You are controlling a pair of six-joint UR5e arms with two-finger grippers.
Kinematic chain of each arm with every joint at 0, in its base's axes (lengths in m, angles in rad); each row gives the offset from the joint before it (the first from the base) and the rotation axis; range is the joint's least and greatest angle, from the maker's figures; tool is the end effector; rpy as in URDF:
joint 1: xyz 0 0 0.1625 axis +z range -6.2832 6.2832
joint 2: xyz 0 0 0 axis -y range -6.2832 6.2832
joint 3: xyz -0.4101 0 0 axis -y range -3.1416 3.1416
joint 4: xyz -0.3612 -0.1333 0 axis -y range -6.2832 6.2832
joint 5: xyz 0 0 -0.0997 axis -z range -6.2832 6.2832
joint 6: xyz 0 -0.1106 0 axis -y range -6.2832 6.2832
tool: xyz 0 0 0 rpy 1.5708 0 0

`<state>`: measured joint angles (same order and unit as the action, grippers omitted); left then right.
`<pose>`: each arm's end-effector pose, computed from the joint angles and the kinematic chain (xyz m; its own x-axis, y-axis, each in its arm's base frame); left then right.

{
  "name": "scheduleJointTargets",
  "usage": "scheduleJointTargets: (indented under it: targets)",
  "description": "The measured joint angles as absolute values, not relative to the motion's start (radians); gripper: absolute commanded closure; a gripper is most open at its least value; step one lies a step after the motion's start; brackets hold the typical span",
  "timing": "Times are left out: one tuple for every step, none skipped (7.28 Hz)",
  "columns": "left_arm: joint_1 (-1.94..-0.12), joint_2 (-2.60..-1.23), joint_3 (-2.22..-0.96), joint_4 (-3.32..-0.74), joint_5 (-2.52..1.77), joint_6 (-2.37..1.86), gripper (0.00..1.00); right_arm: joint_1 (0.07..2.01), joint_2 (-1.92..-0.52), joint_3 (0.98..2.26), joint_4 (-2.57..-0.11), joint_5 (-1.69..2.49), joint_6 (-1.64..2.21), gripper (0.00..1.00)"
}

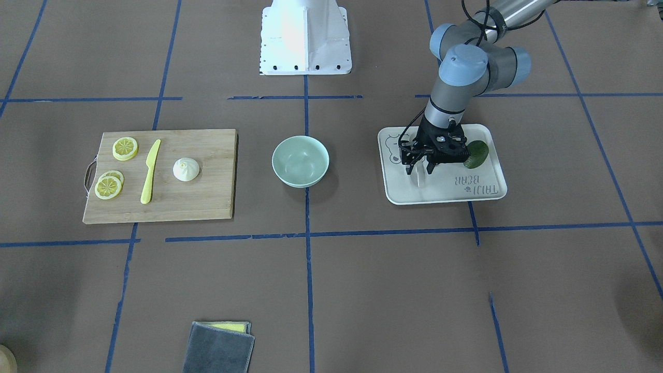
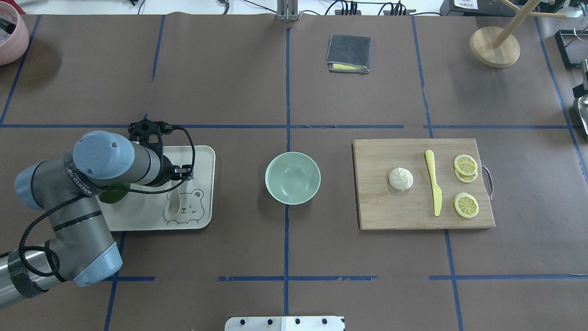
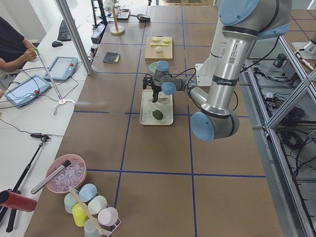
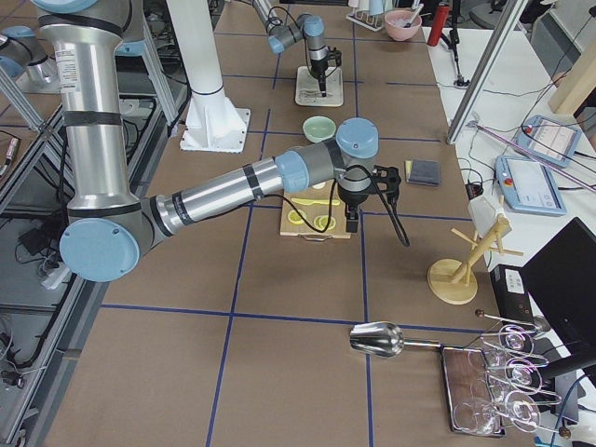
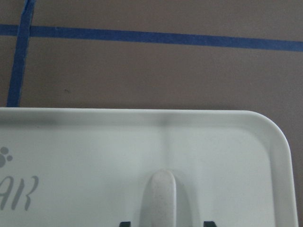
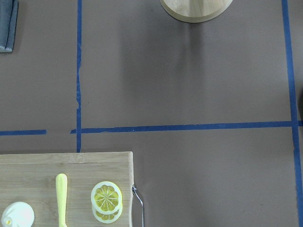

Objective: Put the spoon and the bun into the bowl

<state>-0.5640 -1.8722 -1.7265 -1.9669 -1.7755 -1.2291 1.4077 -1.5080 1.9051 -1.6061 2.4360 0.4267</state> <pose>0.4419 -0.4107 0.3908 0.6556 -0.0265 -0.7546 0.1850 0.9746 0.1265 -0.0291 -0.4791 0.4639 0.6055 0.0441 0.7946 -0.1085 0.9937 0.0276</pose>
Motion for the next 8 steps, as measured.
scheduleJointTargets:
  targets:
    - [-0.564, -1.872, -1.727, -1.965, -1.775, -1.229, 0.81, 1.407, -1.508, 1.905, -1.606, 2.436, 0.428, 0.0]
    - [-0.563, -1.873, -1.726, -1.964, -1.775, -1.229, 0.95, 1.407, -1.508, 1.905, -1.606, 2.436, 0.428, 0.0]
    - [-0.563, -1.873, -1.726, -1.961, -1.774, -1.229, 1.0, 1.407, -1.508, 1.905, -1.606, 2.436, 0.428, 0.0]
    - [-0.564, -1.873, -1.729, -1.96, -1.774, -1.23, 1.0, 1.407, -1.508, 1.905, -1.606, 2.436, 0.428, 0.0]
    - [-0.568, -1.873, -1.74, -1.956, -1.775, -1.23, 1.0, 1.407, -1.507, 1.905, -1.606, 2.436, 0.429, 0.0]
    - [-0.573, -1.873, -1.763, -1.94, -1.776, -1.229, 1.0, 1.401, -1.506, 1.908, -1.606, 2.436, 0.438, 0.0]
    - [-0.58, -1.875, -1.79, -1.907, -1.777, -1.228, 1.0, 1.382, -1.503, 1.917, -1.606, 2.436, 0.466, 0.0]
    - [-0.6, -1.881, -1.812, -1.879, -1.779, -1.228, 1.0, 1.342, -1.494, 1.932, -1.595, 2.434, 0.524, 0.0]
